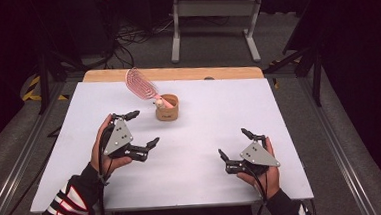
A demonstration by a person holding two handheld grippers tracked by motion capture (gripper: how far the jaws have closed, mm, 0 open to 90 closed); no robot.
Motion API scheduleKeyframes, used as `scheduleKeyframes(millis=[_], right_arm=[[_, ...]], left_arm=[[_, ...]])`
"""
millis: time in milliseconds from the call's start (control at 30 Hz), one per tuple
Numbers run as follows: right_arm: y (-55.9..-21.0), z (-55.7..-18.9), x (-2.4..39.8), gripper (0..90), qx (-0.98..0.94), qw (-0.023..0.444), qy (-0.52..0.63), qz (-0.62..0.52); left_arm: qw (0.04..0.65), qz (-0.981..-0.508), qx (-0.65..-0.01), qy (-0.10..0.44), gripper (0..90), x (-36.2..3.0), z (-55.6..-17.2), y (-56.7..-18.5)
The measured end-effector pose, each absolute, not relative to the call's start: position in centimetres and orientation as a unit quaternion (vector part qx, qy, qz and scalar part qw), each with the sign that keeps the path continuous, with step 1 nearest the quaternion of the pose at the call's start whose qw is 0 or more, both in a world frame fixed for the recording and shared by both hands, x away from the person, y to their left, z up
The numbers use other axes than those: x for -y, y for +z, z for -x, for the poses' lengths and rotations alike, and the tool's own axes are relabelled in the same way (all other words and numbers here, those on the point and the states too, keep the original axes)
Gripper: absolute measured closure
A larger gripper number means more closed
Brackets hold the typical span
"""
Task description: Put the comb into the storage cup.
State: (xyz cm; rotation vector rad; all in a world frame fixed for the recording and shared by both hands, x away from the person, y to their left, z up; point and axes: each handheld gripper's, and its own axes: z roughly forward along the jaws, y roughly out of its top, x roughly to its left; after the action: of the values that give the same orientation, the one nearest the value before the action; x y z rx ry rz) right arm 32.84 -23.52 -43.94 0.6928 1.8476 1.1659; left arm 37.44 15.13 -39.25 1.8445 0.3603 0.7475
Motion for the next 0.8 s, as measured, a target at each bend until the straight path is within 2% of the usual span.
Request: scheduleKeyframes(millis=[800], right_arm=[[-43.6,-32.3,23.0,5.4,-0.739,0.405,0.471,-0.261]], left_arm=[[0.519,-0.778,-0.146,0.323,4.3,-16.9,-35.5,-40.2]])
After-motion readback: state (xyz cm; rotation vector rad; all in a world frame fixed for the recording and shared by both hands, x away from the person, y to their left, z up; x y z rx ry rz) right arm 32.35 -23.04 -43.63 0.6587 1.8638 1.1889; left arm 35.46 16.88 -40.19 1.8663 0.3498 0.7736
